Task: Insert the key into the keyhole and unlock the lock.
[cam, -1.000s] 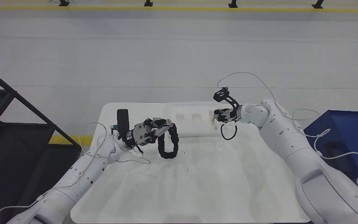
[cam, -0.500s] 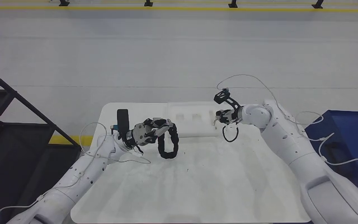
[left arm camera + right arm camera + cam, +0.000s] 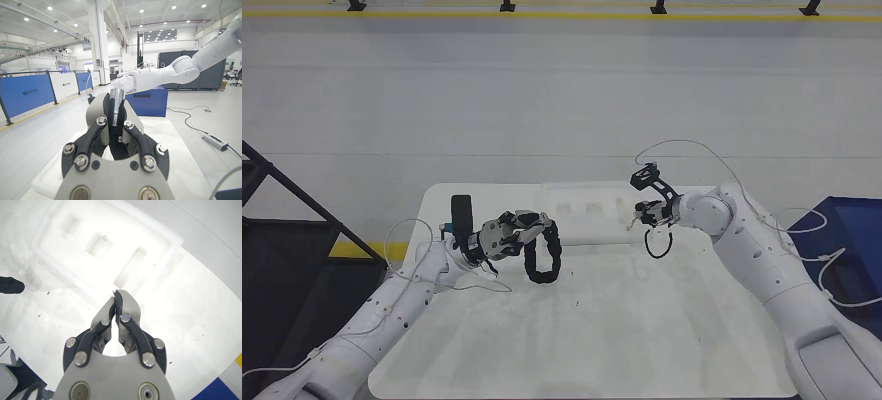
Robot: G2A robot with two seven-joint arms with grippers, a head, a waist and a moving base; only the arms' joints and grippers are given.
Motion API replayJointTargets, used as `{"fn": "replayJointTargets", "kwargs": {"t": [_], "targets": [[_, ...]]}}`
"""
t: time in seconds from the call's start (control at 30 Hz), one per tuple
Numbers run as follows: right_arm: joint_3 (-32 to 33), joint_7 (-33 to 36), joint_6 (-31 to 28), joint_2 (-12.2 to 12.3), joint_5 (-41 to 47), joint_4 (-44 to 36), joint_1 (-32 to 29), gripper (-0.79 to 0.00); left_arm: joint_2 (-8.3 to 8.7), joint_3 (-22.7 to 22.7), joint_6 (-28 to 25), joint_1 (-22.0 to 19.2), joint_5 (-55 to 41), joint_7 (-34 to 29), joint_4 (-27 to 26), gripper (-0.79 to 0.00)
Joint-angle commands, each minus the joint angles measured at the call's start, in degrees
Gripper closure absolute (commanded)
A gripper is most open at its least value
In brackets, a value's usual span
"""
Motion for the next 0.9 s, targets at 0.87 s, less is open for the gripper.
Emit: {"fn": "replayJointTargets", "kwargs": {"t": [0.87], "targets": [[-0.84,0.12,0.05,-2.3,1.39,3.83,1.3,0.0,0.0,0.0,0.0,0.0,0.0,0.0,0.0,0.0]]}}
